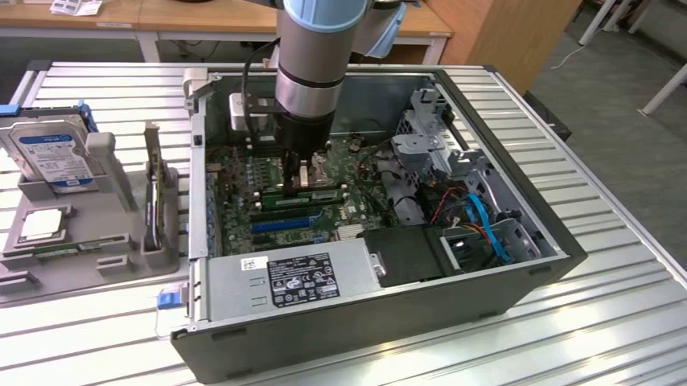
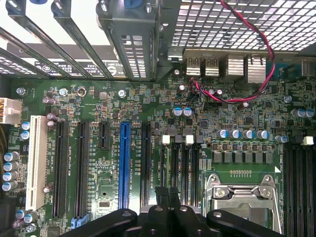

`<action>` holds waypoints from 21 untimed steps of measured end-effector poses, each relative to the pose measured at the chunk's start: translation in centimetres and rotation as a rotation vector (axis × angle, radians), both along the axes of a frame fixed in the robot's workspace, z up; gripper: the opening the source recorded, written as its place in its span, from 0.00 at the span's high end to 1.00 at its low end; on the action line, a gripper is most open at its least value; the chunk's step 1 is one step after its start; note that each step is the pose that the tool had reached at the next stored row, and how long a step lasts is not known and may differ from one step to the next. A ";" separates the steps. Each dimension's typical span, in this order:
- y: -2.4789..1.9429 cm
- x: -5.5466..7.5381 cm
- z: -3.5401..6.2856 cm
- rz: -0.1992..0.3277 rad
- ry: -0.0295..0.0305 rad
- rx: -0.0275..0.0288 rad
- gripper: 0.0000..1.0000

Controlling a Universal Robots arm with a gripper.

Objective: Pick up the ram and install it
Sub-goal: 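Press down the ram until it locks into place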

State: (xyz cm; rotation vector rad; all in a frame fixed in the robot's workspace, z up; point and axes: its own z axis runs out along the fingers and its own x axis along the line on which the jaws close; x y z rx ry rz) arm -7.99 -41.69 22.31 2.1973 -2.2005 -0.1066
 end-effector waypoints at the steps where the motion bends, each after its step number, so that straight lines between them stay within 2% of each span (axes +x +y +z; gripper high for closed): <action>1: 0.00 0.0 0.00 0.000 0.0000 -0.0001 0.90; 21: 0.00 0.0 -0.08 0.000 0.0000 0.0000 0.90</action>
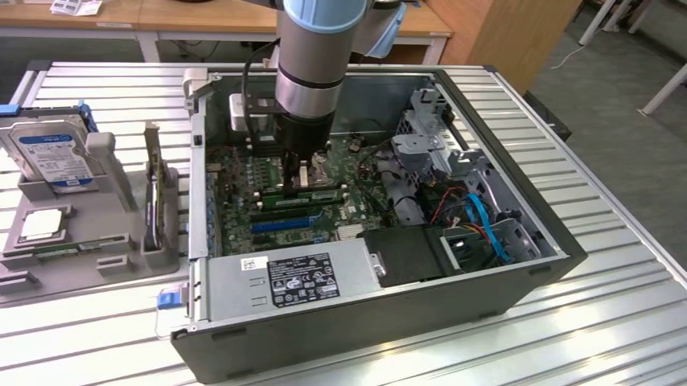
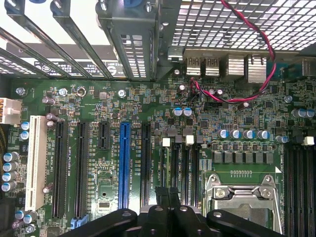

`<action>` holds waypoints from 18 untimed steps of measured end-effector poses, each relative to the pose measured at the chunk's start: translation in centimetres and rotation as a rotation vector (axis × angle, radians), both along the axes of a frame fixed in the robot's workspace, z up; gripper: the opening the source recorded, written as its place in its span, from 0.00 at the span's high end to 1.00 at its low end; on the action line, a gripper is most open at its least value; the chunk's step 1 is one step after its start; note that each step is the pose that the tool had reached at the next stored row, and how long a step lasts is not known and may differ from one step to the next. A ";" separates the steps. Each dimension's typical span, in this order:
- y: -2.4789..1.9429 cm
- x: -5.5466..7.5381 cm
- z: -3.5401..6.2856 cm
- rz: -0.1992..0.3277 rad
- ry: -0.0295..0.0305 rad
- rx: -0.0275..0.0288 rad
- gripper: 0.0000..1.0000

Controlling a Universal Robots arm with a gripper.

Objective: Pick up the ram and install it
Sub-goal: 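Press down the ram until it locks into place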

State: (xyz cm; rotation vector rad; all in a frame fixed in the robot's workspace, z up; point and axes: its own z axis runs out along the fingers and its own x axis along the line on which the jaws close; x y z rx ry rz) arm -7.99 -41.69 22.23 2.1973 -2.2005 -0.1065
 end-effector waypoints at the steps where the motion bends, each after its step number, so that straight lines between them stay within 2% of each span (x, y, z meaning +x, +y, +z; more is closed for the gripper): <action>1: 0.00 0.0 0.00 0.000 0.0001 -0.0001 0.90; 18: 0.00 0.0 -0.05 0.000 0.0000 0.0000 0.90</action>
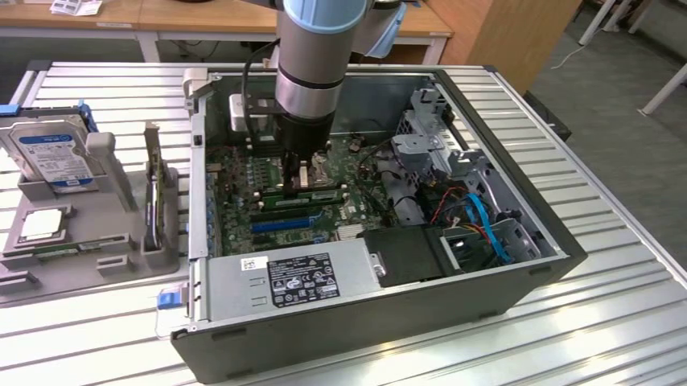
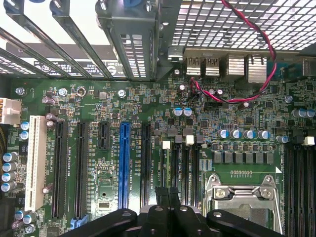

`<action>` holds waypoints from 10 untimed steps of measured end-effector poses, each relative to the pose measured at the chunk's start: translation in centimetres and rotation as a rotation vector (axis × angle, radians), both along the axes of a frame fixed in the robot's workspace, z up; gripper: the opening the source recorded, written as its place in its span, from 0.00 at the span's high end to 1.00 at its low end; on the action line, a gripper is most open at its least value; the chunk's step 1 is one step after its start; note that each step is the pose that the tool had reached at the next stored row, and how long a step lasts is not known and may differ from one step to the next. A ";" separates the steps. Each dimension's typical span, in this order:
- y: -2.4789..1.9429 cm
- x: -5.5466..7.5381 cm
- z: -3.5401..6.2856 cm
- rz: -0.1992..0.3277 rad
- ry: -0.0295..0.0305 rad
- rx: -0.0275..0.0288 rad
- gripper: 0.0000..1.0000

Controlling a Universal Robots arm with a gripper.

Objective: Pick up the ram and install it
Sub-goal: 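Press down the ram until it locks into place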

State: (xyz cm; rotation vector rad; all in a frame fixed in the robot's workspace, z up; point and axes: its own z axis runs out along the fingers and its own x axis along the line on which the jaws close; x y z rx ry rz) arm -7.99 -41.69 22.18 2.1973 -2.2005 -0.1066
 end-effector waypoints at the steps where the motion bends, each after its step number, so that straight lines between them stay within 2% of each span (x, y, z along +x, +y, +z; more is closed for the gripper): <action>1: 0.00 0.0 0.00 0.000 0.0000 0.0000 0.90; 7: 0.01 0.0 0.07 0.000 -0.0007 0.0009 0.90; 10: 0.00 0.0 0.44 0.000 0.0000 0.0000 0.90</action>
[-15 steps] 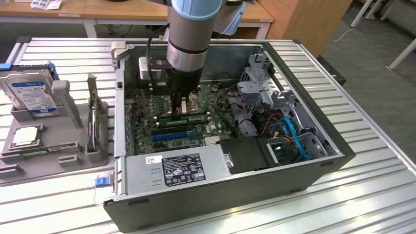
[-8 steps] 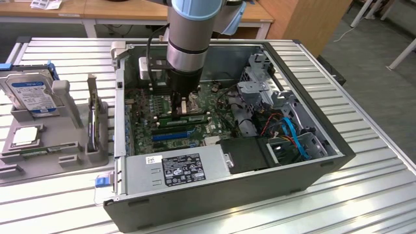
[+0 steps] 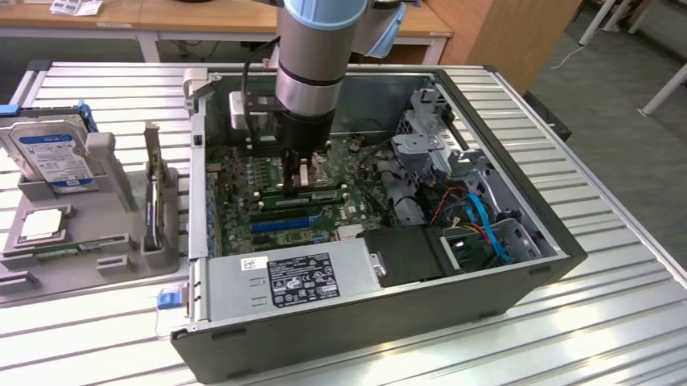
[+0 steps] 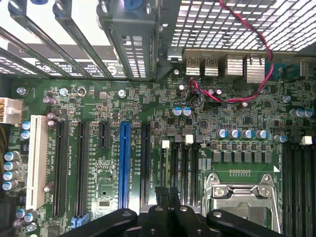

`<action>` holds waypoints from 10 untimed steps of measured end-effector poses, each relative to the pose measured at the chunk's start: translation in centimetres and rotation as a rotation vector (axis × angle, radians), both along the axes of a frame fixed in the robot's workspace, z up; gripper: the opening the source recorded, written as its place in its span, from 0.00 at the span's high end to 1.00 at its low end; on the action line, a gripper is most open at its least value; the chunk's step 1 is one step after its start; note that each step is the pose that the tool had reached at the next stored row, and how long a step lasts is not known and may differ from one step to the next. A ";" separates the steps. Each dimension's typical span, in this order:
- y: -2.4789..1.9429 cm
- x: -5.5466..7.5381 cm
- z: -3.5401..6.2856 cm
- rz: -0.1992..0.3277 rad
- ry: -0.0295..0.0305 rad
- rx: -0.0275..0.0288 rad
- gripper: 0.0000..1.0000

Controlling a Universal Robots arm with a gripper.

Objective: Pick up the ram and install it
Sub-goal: 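Press down the ram until it locks into place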

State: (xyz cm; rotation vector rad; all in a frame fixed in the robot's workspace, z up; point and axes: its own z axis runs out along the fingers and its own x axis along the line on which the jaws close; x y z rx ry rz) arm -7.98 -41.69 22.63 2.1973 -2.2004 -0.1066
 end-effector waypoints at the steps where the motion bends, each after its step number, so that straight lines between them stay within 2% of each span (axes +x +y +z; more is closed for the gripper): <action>1: 0.00 0.0 0.12 0.000 -0.0001 0.0002 0.90; 10: 0.00 0.0 1.53 0.000 -0.0001 0.0001 0.90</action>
